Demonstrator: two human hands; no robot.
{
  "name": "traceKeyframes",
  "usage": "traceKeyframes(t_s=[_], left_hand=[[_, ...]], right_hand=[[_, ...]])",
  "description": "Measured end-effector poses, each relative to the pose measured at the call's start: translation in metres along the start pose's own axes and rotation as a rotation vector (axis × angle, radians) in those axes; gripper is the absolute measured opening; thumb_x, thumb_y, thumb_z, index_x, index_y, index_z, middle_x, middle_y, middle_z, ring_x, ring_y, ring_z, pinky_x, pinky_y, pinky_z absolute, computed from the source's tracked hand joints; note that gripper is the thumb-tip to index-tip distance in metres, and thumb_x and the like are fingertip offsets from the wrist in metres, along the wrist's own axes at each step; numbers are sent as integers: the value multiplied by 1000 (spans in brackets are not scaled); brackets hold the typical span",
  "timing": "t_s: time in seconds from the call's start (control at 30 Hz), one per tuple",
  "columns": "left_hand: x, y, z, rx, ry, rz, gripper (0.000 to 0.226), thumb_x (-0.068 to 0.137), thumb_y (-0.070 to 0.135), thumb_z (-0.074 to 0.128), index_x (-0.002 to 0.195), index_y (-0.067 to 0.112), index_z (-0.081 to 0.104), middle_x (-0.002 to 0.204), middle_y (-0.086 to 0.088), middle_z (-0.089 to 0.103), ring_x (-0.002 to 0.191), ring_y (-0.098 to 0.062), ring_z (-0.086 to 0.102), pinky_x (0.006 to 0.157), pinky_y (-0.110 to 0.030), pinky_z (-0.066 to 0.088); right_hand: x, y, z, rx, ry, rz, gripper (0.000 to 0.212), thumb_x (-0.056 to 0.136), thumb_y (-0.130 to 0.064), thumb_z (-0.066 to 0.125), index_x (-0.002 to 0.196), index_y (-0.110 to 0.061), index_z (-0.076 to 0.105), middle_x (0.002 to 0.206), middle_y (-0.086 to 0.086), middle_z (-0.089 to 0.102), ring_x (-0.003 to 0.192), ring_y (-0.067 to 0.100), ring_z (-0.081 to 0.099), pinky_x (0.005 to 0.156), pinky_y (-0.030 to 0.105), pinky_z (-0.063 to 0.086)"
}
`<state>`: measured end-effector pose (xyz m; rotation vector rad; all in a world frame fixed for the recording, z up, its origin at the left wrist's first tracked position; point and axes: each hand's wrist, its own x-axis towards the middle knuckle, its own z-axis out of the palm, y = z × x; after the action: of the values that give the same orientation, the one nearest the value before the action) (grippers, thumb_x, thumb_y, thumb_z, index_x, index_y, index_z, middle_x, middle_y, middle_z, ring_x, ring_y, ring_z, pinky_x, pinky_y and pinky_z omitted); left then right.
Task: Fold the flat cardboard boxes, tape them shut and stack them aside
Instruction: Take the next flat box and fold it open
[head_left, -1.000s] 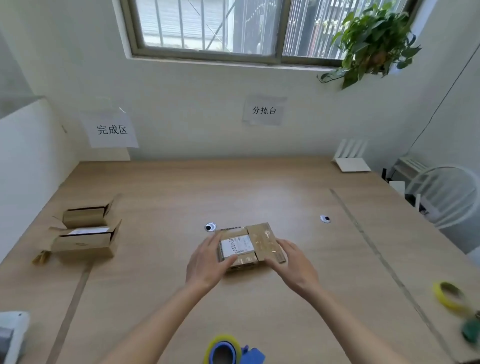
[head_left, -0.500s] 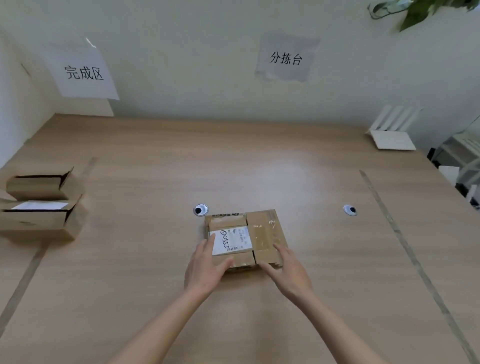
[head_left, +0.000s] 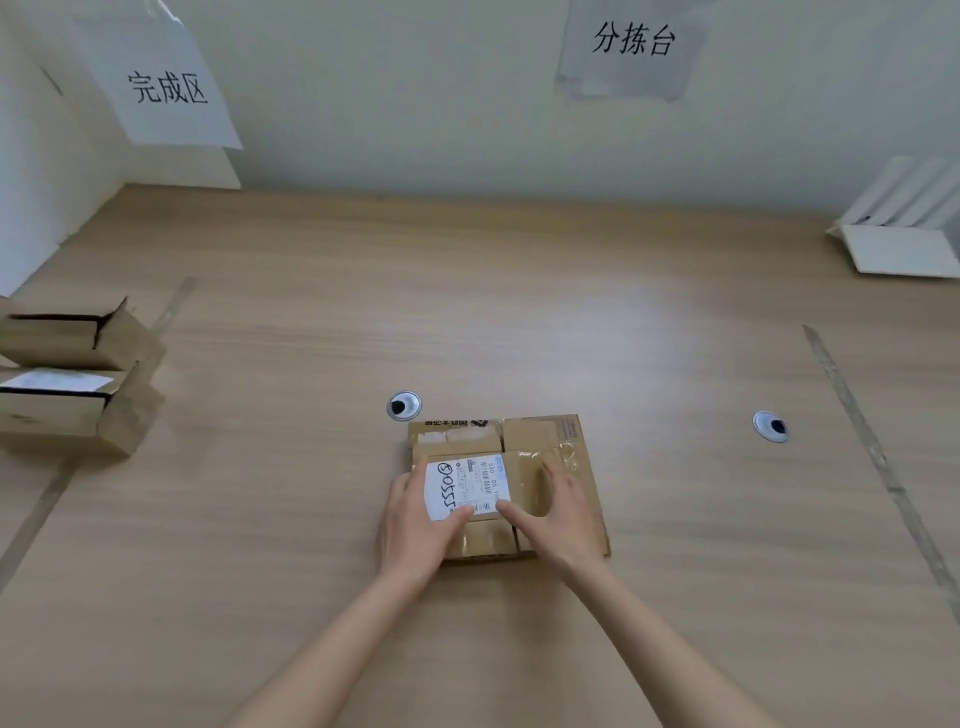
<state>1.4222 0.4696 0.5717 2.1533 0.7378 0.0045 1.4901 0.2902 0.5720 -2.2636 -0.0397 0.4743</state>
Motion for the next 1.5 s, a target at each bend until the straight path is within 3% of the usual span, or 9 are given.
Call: traceKeyframes(t_s=[0.2,0.37,0.53,0.7,0.8,1.03,1.2,1.37,1.5], left_hand=[[-20,13,8,-99,88,4,100,71,38,87,153,37,32,135,15,41,104,6,42,83,-19,35],[-38,35,5,-237,99,19,113,63,34,95,155,35,30,136,8,49,127,-8,50,101,-27,43],[-66,55,-3,-461,43,58,118,65,18,95,156,41,24,126,28,56,112,12,59,87,-8,47],[-97,72,-6,-501,-16,121,87,69,30,93,137,54,45,115,30,66,107,5,64,88,-25,58],[-121,69,-3,-531,-47,168,86,71,28,92,139,53,45,123,30,63,110,4,63,93,-33,58],[-189,40,1,-514,-107,235,84,79,23,85,143,56,41,125,25,60,117,1,58,91,-31,58],[-229,21,19,-493,-162,218,67,82,26,83,130,57,49,123,26,61,122,3,53,97,-34,56],[-260,6,40,-535,-206,192,56,81,32,83,123,54,54,125,27,62,124,5,53,94,-24,53],[-278,9,49,-626,-171,127,34,83,63,66,115,53,59,121,25,65,120,4,57,92,-21,52]], right_hand=[[-13,7,-12,69,9,-29,98,74,-61,78,156,-35,30,153,-8,36,139,11,43,106,34,43],[-27,3,-43,221,-22,-113,93,76,-49,84,154,-38,35,146,-9,42,136,8,45,114,37,42],[-49,3,-84,328,-110,-228,91,79,-31,87,152,-44,35,143,-16,45,131,0,48,113,35,45],[-85,15,-115,365,-144,-271,90,80,-29,88,149,-52,34,142,-21,52,131,0,52,109,22,46],[-116,27,-124,334,-114,-283,91,80,-29,87,147,-57,32,135,-33,54,130,-4,51,106,19,43],[-194,63,-112,336,-108,-233,91,78,-48,86,148,-54,27,144,-29,52,132,-5,50,108,31,43],[-234,91,-97,472,-48,-102,59,81,-60,71,129,-53,39,134,-14,63,126,10,60,106,42,53],[-257,117,-88,564,-13,59,39,92,-63,42,120,-36,42,122,-4,66,116,9,64,82,22,57],[-265,129,-90,621,-2,116,44,99,-63,31,115,-26,48,118,-4,64,116,5,63,80,22,53]])
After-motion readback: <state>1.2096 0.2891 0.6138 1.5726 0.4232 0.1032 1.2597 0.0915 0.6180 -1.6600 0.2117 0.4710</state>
